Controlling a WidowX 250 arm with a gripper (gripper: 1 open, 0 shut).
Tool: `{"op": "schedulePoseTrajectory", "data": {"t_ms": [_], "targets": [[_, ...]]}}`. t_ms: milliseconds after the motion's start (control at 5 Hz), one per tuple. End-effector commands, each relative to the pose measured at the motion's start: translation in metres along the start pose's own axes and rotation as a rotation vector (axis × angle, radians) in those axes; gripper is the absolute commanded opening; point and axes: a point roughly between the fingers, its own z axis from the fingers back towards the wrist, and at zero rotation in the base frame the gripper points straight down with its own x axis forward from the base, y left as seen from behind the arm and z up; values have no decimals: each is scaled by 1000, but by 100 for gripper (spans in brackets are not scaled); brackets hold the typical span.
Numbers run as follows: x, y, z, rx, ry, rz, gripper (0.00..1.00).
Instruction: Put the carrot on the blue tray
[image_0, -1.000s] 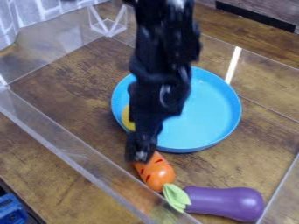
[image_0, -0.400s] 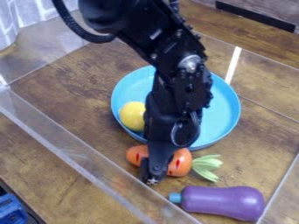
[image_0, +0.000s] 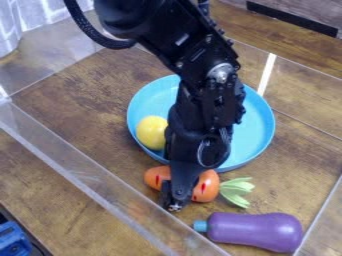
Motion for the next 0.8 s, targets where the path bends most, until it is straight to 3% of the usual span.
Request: {"op": "schedulePoseTrajectory", "data": {"t_ms": [0,600], "targets": [[5,-5,0,2,-3,-15,100],[6,-7,-4,-1,2,-5,100]]}}
